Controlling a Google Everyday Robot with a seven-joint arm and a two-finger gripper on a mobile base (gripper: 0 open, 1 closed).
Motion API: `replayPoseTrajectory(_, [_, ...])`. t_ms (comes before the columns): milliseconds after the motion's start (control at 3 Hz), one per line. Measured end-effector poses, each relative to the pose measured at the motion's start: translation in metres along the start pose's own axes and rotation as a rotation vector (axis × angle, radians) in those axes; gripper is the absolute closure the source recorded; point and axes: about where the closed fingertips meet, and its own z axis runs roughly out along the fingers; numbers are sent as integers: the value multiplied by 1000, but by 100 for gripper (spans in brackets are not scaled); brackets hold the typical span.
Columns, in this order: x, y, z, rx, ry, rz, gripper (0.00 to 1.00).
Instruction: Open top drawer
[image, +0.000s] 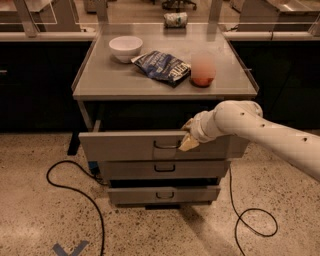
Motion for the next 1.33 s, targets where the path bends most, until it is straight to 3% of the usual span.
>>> replayPoseTrajectory(1333, [1, 7, -7, 18, -3, -8, 100])
